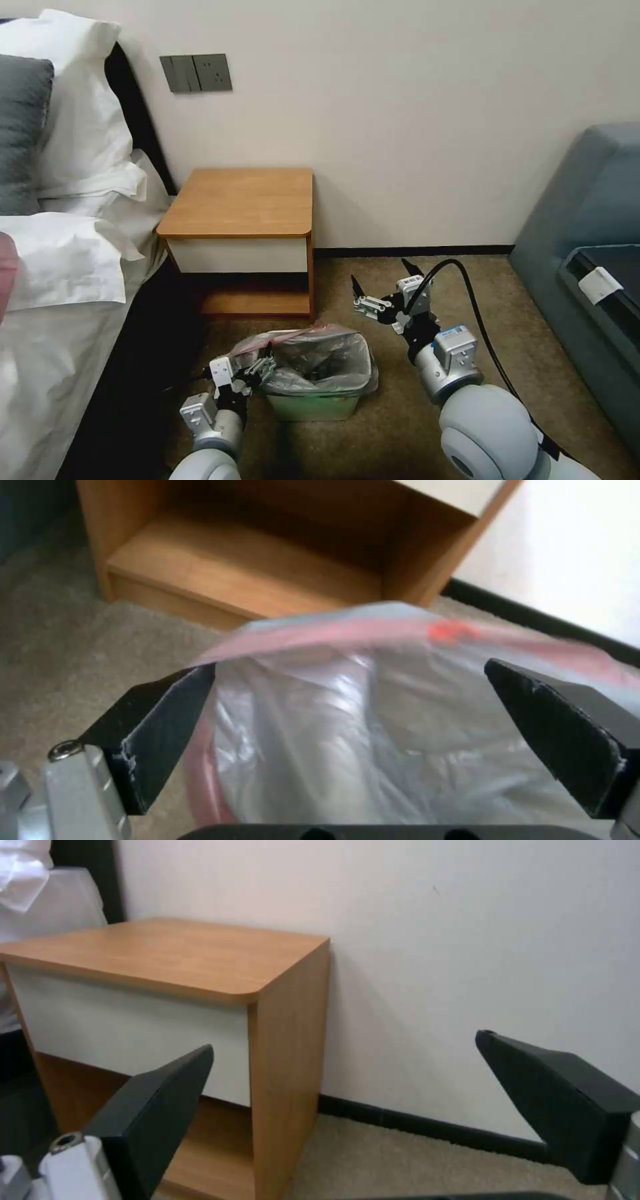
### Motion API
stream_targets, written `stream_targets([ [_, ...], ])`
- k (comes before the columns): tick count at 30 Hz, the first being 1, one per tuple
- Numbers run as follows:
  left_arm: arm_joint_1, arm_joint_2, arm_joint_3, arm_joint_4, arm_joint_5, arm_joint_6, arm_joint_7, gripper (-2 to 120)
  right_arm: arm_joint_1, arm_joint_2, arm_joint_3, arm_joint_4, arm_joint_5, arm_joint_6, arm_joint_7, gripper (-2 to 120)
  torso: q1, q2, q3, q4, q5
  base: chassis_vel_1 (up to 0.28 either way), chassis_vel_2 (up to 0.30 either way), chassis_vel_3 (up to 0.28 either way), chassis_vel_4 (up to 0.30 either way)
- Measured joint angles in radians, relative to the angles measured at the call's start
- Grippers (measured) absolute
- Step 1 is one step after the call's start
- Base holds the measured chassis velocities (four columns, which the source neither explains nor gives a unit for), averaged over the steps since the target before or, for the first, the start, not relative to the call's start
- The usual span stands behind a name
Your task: Pick up the garbage bag from the table and place it over the trash can.
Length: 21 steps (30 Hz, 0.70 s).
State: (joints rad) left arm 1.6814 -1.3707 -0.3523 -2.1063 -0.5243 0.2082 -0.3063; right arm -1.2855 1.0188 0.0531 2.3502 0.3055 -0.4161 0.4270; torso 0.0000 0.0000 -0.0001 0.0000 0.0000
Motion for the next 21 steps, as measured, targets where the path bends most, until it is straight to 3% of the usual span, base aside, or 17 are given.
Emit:
stream_targets([
  [8, 0.035, 0.007, 0.015, -0.023, 0.002, 0.015, 0.005, 100, -0.001, 0.006, 0.008, 0.006, 0.001, 0.006, 0.001, 100, 0.000, 0.000, 0.000, 0.0001, 0.0000, 0.000, 0.000, 0.000, 0.000],
  [13, 0.063, 0.011, -0.008, -0.070, 0.015, -0.022, 0.039, 100, -0.023, 0.010, 0.020, 0.013, 0.001, 0.039, 0.001, 100, 0.000, 0.000, 0.000, 0.0000, -0.0001, 0.000, 0.000, 0.000, 0.000],
  [15, 0.086, 0.011, -0.037, -0.095, 0.044, -0.068, 0.074, 100, -0.052, 0.019, 0.035, 0.013, -0.004, 0.073, -0.005, 100, 0.000, 0.000, 0.000, 0.0002, 0.0000, 0.000, 0.000, 0.000, 0.000],
  [17, 0.118, 0.006, -0.088, -0.111, 0.129, -0.183, 0.118, 100, -0.112, 0.044, 0.074, -0.005, -0.026, 0.144, -0.034, 100, 0.000, 0.000, 0.000, 0.0002, -0.0001, 0.000, 0.000, 0.000, 0.000],
  [18, 0.118, 0.006, -0.088, -0.111, 0.129, -0.183, 0.118, 100, -0.112, 0.044, 0.074, -0.005, -0.026, 0.144, -0.034, 100, 0.000, 0.000, 0.000, 0.0002, -0.0001, 0.000, 0.000, 0.000, 0.000],
  [21, 0.159, -0.005, -0.169, -0.131, 0.292, -0.360, 0.155, 100, -0.229, 0.111, 0.170, -0.052, -0.119, 0.289, -0.085, 100, 0.000, 0.000, 0.000, 0.0005, 0.0001, 0.000, 0.000, 0.000, 0.000],
])
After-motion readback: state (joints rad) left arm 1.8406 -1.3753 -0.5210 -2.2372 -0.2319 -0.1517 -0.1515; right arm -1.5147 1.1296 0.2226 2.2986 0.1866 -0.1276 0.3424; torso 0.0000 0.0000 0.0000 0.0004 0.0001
